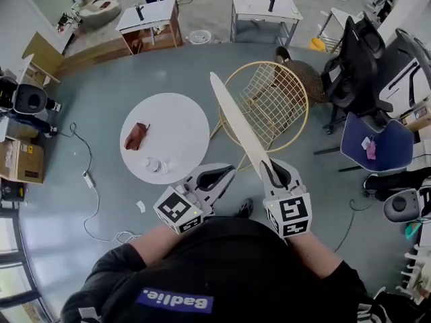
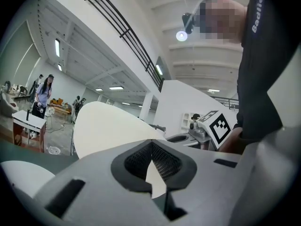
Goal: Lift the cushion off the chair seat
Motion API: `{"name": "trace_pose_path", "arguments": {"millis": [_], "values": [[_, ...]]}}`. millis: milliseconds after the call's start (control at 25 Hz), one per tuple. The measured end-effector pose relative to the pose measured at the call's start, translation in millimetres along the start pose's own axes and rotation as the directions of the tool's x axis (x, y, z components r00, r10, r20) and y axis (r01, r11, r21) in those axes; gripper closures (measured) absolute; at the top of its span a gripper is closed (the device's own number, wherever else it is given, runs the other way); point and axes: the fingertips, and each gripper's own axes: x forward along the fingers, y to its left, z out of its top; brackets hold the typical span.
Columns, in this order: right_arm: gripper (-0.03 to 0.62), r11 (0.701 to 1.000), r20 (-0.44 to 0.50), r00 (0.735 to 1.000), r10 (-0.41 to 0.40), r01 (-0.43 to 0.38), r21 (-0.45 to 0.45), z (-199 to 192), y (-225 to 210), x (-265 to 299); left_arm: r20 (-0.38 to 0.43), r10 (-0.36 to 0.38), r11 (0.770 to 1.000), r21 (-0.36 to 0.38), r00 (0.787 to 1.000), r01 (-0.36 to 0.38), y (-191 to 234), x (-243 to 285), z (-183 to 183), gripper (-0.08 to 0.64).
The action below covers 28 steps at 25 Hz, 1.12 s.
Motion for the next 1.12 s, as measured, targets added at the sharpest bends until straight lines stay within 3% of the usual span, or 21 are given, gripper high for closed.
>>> {"name": "trace_pose_path", "arguments": {"millis": [520,1120], "values": [[0.540,0.992,0.052,0.991,0.120,-0.122,0.023,14.2,38.6,-2.0,-0.013,-0.013,1.000,0.023,1.000,0.013,-12.3,-1.8,-3.5,0.546],[0.540,0.988,0.055,0.987,0.150,-0.152,0.027,15.4,50.7,1.6,-0.014,-0.008,1.000,0.021,1.000,0.009,-8.6,-4.7,-5.4,0.546]]}}
